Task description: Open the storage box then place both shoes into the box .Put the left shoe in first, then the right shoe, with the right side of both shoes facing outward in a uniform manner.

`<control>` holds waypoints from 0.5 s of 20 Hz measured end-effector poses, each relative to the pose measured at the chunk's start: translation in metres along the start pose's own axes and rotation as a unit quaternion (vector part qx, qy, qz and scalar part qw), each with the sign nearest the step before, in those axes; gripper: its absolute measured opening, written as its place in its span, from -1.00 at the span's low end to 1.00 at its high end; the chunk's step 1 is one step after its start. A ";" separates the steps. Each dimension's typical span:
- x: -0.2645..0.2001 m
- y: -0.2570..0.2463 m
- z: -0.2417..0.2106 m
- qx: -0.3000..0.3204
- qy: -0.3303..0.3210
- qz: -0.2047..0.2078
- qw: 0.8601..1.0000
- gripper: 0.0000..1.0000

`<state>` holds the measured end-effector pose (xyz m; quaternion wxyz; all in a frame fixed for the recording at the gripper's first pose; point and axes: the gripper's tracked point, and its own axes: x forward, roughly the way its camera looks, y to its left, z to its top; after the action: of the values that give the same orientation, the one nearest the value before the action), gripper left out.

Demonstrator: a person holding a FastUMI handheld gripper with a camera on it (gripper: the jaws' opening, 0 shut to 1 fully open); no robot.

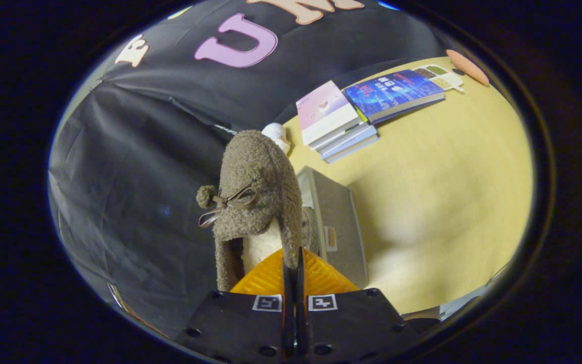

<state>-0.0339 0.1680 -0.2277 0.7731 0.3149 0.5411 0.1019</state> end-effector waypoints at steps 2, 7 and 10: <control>0.013 0.005 -0.012 -0.007 0.015 -0.010 1.000 -0.89; 0.036 0.004 -0.036 -0.037 0.037 -0.063 0.997 -0.90; 0.047 -0.008 -0.041 -0.057 0.036 -0.110 0.992 -0.90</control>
<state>-0.0540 0.2010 -0.2776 0.7762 0.2053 0.5933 0.0580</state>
